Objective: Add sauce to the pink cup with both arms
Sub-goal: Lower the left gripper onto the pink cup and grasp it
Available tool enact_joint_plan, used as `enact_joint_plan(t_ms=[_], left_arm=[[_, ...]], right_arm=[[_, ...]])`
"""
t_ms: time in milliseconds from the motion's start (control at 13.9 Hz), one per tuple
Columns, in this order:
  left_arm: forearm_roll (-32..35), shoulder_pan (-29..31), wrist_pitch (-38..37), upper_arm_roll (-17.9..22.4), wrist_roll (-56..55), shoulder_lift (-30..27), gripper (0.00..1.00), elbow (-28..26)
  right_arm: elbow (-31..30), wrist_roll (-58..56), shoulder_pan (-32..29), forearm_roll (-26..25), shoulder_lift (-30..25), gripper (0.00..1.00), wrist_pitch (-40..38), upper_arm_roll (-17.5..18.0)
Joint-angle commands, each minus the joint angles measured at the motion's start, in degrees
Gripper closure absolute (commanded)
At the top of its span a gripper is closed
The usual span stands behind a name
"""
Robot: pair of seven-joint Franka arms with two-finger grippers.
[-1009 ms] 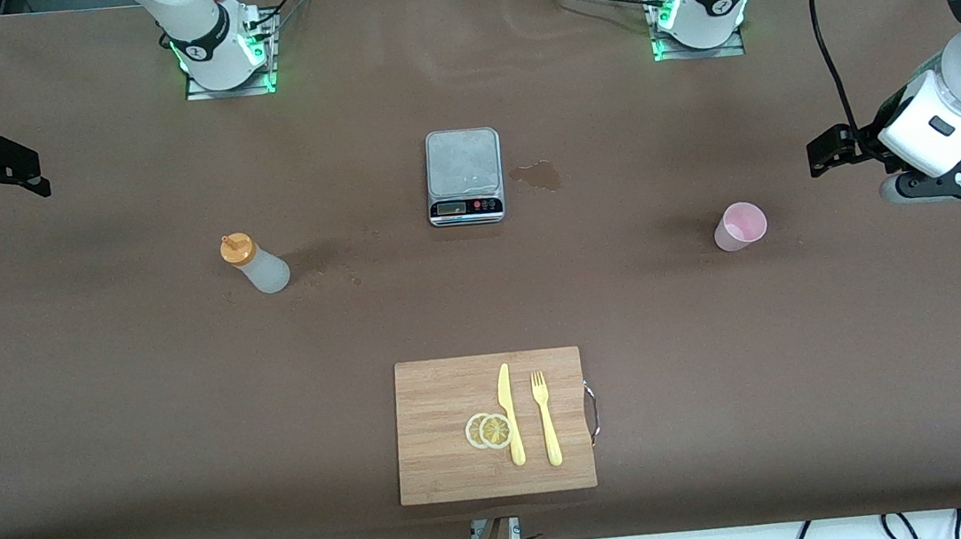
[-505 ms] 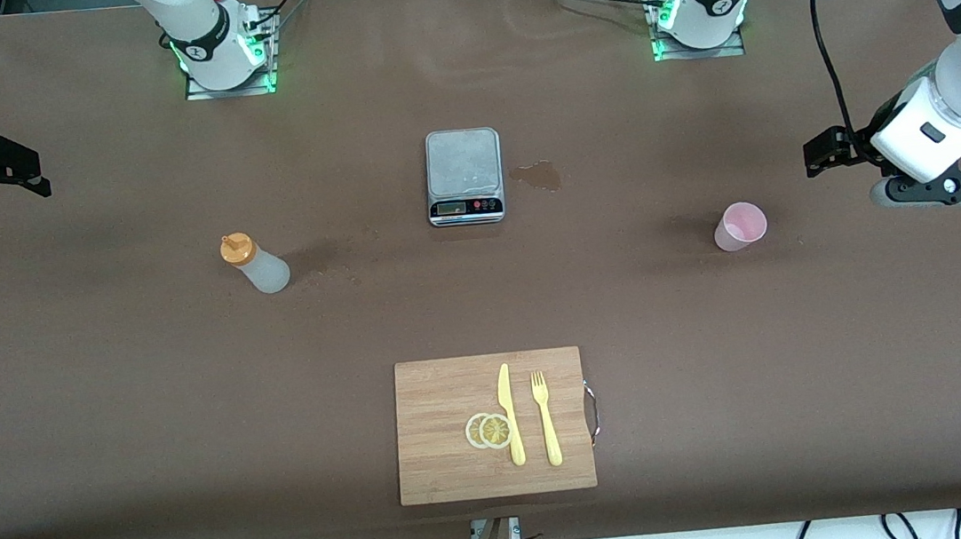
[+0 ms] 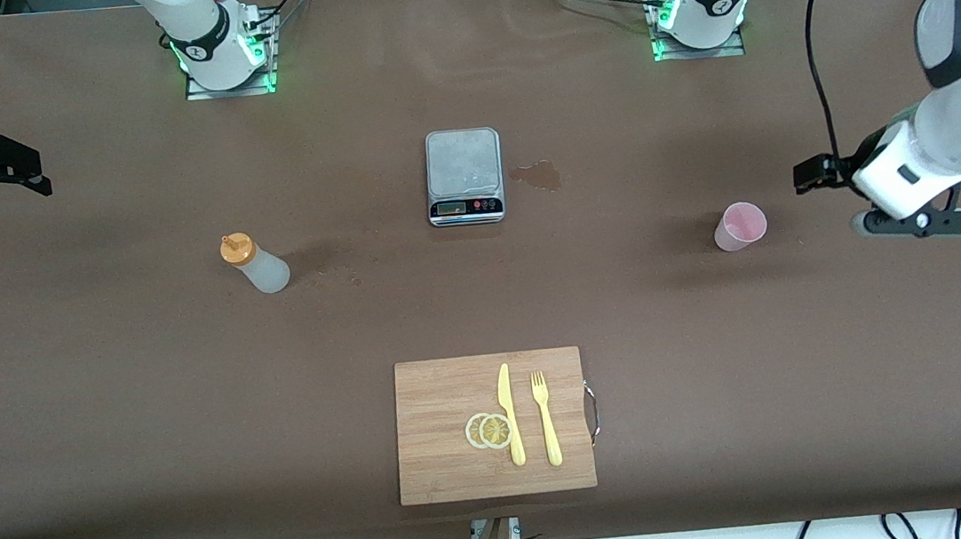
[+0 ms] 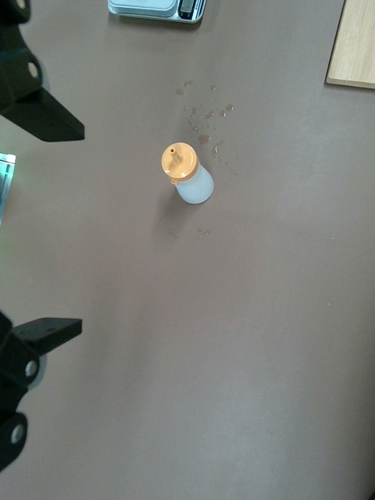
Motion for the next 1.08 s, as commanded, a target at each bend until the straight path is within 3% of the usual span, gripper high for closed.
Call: enact_joint_plan(t_ms=[0, 216, 577, 793, 865, 1009], left_arm=[[-0.7, 0.6, 7.1, -0.3, 1.4, 0.2, 0.0, -5.9], [-0.5, 0.6, 14.8, -0.2, 1.5, -2.1, 0.0, -15.7], [4.3, 3.1, 40.4, -0.3, 2.6, -4.4, 0.0, -36.6], [4.3, 4.1, 47.7, -0.3, 2.6, -1.7, 0.01, -40.3], [4.3, 4.1, 48.0, -0.3, 2.6, -1.3, 0.16, -40.7], [4.3, 4.0, 48.1, -0.3, 2.6, -0.2, 0.63, -40.5]], right_arm=[[0.8, 0.5, -0.1, 0.9, 0.1, 0.0, -0.9, 0.1], [0.8, 0.5, -0.1, 0.9, 0.1, 0.0, -0.9, 0.0], [0.8, 0.5, -0.3, 0.9, 0.2, 0.0, -0.9, 0.0], [0.8, 0.5, -0.3, 0.9, 0.2, 0.0, -0.9, 0.0], [0.8, 0.4, -0.3, 0.9, 0.2, 0.0, -0.9, 0.0], [0.8, 0.4, -0.1, 0.9, 0.1, 0.0, -0.9, 0.0]])
